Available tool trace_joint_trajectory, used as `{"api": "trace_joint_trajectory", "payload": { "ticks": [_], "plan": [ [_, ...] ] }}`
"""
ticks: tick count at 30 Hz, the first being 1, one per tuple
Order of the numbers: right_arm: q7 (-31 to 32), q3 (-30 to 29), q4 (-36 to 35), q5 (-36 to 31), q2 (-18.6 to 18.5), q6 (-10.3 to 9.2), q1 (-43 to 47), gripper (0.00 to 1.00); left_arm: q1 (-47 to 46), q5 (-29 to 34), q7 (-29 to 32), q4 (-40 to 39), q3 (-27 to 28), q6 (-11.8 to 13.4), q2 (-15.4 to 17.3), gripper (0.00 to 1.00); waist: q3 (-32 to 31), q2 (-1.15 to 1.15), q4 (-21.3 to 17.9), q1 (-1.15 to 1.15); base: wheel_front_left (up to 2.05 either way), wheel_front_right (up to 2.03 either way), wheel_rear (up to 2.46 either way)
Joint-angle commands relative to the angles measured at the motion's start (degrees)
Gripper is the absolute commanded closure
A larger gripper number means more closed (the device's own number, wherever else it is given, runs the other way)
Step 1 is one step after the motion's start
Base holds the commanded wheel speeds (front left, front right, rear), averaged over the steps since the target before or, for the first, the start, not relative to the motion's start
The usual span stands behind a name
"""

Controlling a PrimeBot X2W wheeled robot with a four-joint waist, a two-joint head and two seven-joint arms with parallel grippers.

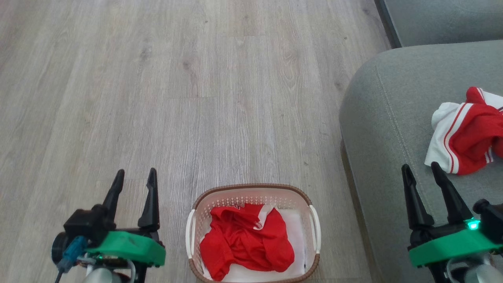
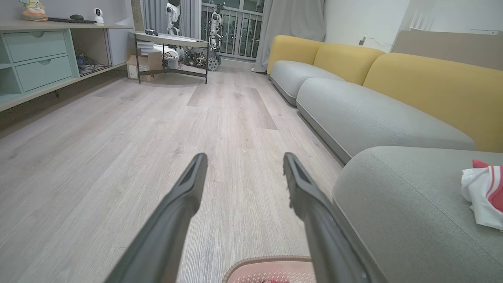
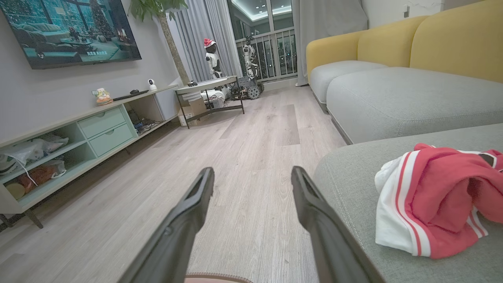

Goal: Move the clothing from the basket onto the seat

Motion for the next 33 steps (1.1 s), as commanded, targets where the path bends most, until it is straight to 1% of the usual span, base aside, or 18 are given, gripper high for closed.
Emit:
{"api": "trace_joint_trajectory", "payload": {
  "ticks": [1, 13, 33],
  "plan": [
    [-0.9, 1.3, -1.7, -0.7, -0.9, -0.01, -1.7, 0.00, -2.2, 0.9, -0.7, -1.2, 3.1, -0.4, 0.4, 0.00, 0.0, 0.00, 0.0, 0.00, 0.00, 0.00, 0.00],
    [-1.1, 1.5, -1.2, -0.9, -0.4, -0.01, -2.1, 0.00, -1.9, 2.9, -0.7, 0.5, 5.4, -2.6, -1.4, 0.00, -0.3, 0.00, -0.6, 0.00, 0.00, 0.00, 0.00],
    [-1.5, 1.7, -0.7, -0.6, 0.2, -0.01, -2.7, 0.00, -1.8, 4.9, -0.7, 1.6, 7.5, -4.3, -2.6, 0.00, 0.6, 0.00, -1.7, 0.00, 0.00, 0.00, 0.00]
  ]
}}
